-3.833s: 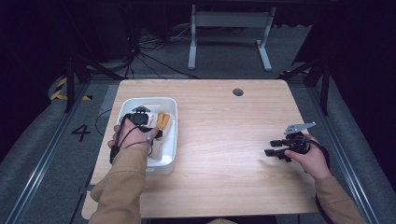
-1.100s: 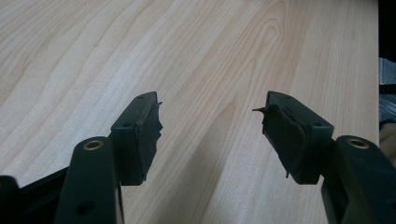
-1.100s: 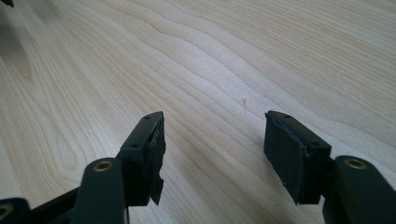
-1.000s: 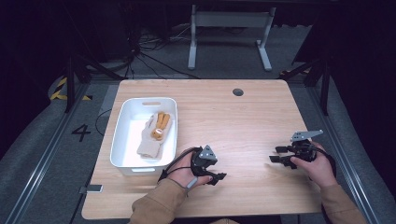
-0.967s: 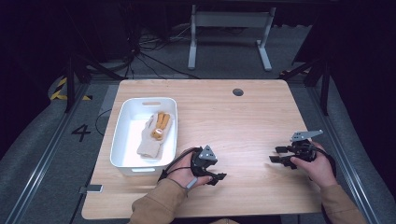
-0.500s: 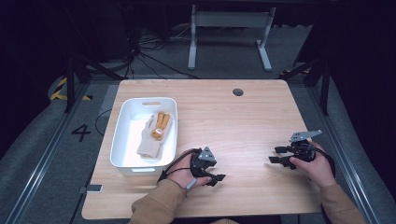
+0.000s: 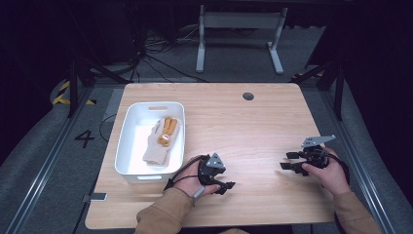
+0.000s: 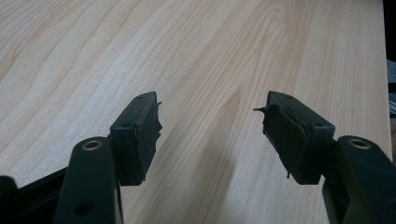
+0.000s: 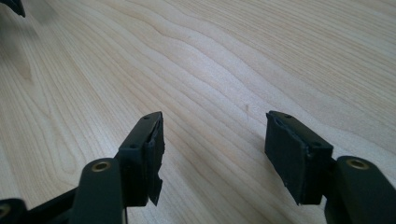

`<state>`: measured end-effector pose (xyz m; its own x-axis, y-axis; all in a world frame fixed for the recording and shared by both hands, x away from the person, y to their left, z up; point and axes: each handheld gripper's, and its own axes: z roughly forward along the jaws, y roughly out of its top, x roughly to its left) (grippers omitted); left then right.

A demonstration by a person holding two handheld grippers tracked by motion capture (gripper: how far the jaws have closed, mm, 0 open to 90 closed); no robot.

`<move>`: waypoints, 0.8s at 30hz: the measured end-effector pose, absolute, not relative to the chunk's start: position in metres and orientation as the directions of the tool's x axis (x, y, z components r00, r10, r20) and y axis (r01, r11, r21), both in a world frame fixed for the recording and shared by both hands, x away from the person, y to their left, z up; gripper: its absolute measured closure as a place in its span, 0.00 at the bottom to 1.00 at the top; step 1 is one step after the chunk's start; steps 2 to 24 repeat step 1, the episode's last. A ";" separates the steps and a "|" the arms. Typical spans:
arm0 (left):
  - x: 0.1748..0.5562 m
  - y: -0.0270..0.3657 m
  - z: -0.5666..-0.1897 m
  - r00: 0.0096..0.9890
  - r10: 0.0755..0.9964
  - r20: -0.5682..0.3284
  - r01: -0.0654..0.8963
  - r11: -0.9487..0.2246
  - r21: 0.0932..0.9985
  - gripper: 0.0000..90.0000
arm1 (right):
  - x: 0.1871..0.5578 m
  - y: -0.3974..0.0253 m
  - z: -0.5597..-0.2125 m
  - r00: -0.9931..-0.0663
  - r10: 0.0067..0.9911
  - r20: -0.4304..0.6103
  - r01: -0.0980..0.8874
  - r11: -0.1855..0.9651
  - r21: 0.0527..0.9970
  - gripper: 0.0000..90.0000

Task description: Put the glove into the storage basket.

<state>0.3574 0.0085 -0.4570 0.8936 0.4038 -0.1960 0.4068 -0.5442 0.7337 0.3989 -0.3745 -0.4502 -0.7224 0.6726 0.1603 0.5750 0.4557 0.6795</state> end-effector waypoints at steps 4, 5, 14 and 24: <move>0.357 0.008 -0.457 0.894 0.404 -0.196 0.407 -0.544 0.734 0.41 | 0.399 -0.375 -0.450 -0.722 0.673 0.161 0.576 0.455 0.679 0.43; 0.357 0.008 -0.457 0.894 0.404 -0.196 0.407 -0.544 0.734 0.41 | 0.399 -0.375 -0.450 -0.722 0.673 0.161 0.576 0.455 0.679 0.43; 0.357 0.008 -0.457 0.894 0.404 -0.196 0.407 -0.544 0.734 0.41 | 0.399 -0.375 -0.450 -0.722 0.673 0.161 0.576 0.455 0.679 0.43; 0.357 0.008 -0.457 0.894 0.404 -0.196 0.407 -0.544 0.734 0.41 | 0.399 -0.375 -0.450 -0.722 0.673 0.161 0.576 0.455 0.679 0.43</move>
